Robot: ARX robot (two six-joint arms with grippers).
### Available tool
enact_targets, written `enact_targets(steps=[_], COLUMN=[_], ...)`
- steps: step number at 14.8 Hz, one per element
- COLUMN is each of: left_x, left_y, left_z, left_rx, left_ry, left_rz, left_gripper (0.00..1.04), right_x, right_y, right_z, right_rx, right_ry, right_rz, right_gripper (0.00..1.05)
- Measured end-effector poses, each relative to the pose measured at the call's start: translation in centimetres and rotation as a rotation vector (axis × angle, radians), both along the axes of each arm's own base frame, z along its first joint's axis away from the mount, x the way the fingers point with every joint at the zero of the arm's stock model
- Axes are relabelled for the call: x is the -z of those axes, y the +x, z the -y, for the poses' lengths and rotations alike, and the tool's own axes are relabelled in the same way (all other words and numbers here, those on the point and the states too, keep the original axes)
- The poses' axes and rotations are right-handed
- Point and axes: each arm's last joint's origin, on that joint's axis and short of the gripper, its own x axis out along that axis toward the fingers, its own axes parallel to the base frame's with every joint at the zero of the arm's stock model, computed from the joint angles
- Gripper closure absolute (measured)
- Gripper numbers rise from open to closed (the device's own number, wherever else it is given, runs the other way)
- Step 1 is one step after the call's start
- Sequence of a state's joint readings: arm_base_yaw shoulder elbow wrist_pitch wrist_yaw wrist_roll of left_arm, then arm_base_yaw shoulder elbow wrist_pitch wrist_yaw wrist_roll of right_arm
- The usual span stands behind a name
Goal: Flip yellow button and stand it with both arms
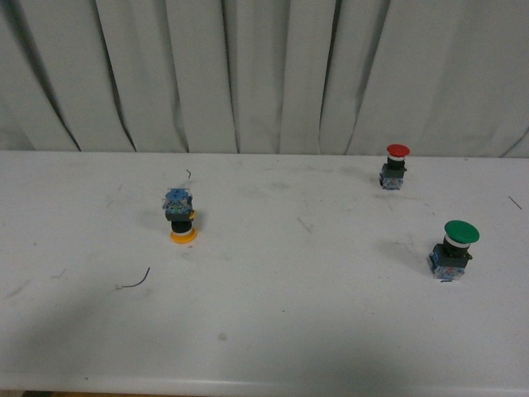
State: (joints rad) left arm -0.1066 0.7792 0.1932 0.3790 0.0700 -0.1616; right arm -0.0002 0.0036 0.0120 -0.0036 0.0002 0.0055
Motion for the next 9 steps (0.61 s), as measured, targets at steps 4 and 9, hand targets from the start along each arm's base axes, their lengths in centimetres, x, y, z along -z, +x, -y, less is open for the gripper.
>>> enact_targets(steps=[4, 9], left_x=[0.3, 1.5], left_y=[14.2, 24.3], left_z=[4.3, 6.8], left_rx=[-0.074, -0.114], left_ry=[0.082, 0.149], left_rz=[-0.141, -0.335], left_gripper=[0.07, 0.07], right_x=[0.0, 0.0], right_y=[0.0, 0.0], right_z=[0.0, 0.0], right_rx=[0.000, 0.000], right_ry=[0.000, 0.000], right_rz=[0.000, 0.000], right_gripper=[0.06, 0.06])
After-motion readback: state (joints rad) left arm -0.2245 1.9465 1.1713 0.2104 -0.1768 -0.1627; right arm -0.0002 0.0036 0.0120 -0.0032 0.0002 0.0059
